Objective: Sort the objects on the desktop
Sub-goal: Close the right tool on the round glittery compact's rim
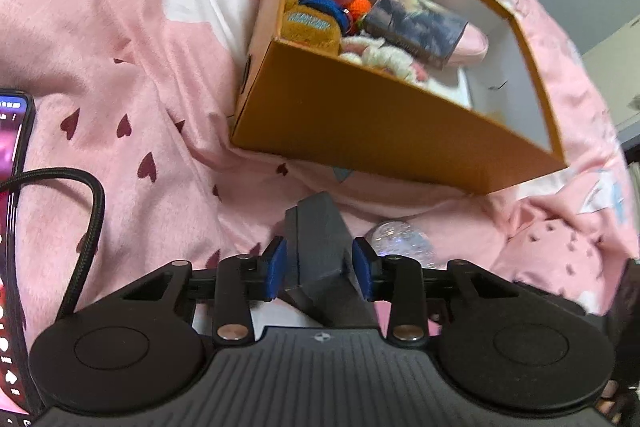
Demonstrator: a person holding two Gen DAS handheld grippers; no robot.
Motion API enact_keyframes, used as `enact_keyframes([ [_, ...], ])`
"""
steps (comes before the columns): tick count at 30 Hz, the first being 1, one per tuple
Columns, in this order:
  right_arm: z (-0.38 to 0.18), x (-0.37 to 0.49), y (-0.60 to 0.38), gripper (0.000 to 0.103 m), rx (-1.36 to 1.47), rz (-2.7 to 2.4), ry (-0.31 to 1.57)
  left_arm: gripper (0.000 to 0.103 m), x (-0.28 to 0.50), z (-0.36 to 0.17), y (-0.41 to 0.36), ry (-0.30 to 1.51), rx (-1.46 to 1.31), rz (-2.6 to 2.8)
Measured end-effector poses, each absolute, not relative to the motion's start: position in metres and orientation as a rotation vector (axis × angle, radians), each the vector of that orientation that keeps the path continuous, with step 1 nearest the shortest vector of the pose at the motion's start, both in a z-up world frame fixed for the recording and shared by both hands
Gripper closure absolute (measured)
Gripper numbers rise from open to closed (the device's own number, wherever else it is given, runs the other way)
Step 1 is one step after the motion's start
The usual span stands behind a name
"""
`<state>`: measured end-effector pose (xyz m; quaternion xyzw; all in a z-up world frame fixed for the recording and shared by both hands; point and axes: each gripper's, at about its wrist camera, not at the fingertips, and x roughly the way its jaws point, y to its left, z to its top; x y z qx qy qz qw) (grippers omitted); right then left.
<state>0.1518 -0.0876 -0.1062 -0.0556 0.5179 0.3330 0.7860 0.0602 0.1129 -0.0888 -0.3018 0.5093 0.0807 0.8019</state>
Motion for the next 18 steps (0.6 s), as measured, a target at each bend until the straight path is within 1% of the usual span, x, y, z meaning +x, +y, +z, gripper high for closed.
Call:
enact_keyframes([
  [6,-0.106,0.152,-0.088,0.039,-0.121,0.719,1.117,0.062,0.061,-0.09,0.111,1.084,-0.653,0.167],
  [10,-0.106,0.152,-0.088,0.039,-0.121,0.719,1.117,0.063,0.057,-0.088,0.118,1.036,-0.754,0.147],
  [18,-0.106,0.151,-0.09,0.039,-0.121,0.717,1.118,0.062,0.058,-0.099,0.126,1.022,-0.879,0.22],
])
